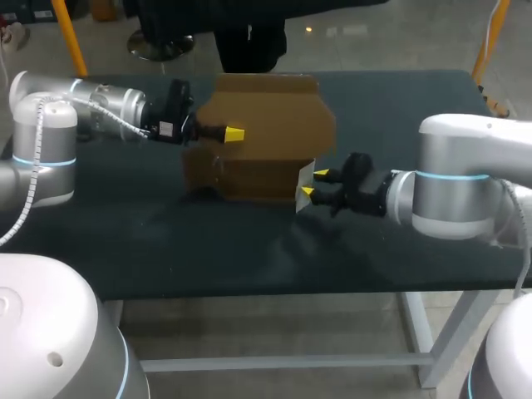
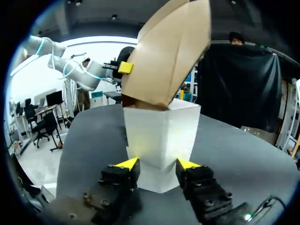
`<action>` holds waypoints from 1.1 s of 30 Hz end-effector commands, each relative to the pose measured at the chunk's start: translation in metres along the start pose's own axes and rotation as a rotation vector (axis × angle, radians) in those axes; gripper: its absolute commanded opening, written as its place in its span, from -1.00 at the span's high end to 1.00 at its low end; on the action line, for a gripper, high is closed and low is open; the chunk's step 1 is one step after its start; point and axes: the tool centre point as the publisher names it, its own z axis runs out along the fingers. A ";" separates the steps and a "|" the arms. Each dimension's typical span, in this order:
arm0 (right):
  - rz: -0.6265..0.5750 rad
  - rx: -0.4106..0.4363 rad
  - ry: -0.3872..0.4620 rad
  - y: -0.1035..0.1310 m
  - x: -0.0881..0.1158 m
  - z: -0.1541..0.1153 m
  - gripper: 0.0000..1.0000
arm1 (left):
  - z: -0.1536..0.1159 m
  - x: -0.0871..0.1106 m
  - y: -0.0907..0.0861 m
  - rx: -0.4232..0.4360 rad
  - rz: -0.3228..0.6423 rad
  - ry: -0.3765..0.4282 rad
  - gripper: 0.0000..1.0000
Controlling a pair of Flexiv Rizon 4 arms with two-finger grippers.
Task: Assemble the packaging by folding the flat box into shape, placing the metal phone stand inside, and closing the box properly
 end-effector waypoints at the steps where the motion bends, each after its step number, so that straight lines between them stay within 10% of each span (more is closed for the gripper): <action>1: 0.002 0.001 -0.025 0.001 0.005 0.009 -0.10 | 0.001 -0.001 0.004 0.000 0.000 0.004 1.00; 33: 0.130 -0.037 -0.269 -0.003 -0.002 0.024 0.01 | 0.001 -0.001 0.004 0.000 0.000 0.004 1.00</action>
